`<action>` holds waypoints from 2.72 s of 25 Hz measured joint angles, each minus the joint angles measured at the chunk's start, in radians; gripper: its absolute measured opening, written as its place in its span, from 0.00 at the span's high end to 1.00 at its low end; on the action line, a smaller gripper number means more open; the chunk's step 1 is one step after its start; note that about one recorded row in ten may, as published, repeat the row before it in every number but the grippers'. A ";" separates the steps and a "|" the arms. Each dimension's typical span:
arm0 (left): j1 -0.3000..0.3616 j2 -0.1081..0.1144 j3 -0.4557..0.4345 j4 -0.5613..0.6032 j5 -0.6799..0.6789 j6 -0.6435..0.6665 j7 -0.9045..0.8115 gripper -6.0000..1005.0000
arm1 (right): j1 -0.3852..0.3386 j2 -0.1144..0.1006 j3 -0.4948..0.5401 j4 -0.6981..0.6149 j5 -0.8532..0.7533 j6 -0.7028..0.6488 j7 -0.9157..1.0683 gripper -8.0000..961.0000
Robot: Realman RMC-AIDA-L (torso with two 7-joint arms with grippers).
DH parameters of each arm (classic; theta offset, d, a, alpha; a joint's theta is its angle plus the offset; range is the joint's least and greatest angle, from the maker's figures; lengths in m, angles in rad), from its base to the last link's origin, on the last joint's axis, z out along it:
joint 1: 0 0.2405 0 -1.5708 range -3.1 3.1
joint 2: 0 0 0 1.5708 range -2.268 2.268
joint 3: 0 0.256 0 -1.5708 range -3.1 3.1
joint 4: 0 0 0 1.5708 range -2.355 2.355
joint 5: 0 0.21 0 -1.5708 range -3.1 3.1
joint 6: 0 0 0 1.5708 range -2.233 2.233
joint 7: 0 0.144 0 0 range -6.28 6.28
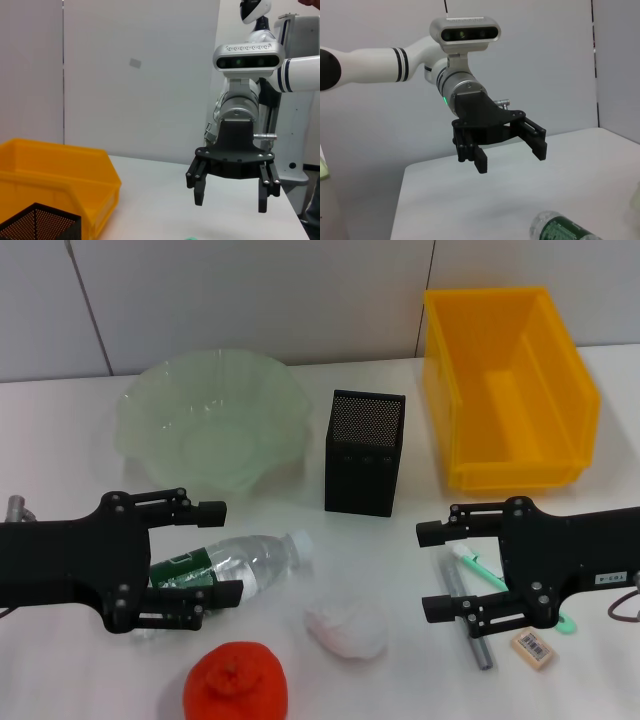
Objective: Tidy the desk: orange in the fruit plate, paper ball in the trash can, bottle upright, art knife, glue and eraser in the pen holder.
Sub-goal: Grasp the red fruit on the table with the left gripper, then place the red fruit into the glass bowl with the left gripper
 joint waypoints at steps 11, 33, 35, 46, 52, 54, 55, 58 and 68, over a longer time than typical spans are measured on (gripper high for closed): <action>-0.008 -0.016 0.019 -0.020 0.093 -0.059 0.001 0.19 | -0.021 -0.011 0.059 0.014 -0.065 0.000 0.008 0.20; -0.012 -0.017 0.037 -0.201 0.226 -0.092 0.066 0.19 | -0.026 -0.011 0.103 0.004 -0.094 0.026 0.003 0.20; -0.020 -0.018 0.042 -0.225 0.226 -0.104 0.074 0.19 | -0.026 -0.011 0.103 0.004 -0.094 0.027 0.003 0.20; -0.051 -0.022 0.090 -0.290 0.225 -0.216 0.091 0.28 | -0.033 -0.009 0.103 0.003 -0.094 0.040 0.002 0.20; -0.045 -0.020 0.091 -0.291 0.226 -0.224 0.091 0.38 | -0.033 -0.008 0.103 0.003 -0.094 0.040 0.001 0.20; -0.042 -0.019 0.096 -0.291 0.226 -0.226 0.091 0.42 | -0.033 -0.008 0.103 0.003 -0.093 0.040 0.001 0.20; -0.041 -0.019 0.100 -0.292 0.227 -0.226 0.091 0.44 | -0.033 -0.008 0.101 0.003 -0.094 0.040 0.001 0.20; -0.041 -0.019 0.102 -0.299 0.227 -0.227 0.091 0.59 | -0.032 -0.007 0.099 0.003 -0.094 0.040 0.001 0.20; -0.036 -0.016 0.082 -0.244 0.150 -0.147 0.085 0.82 | -0.036 -0.006 0.102 0.003 -0.097 0.054 0.000 0.20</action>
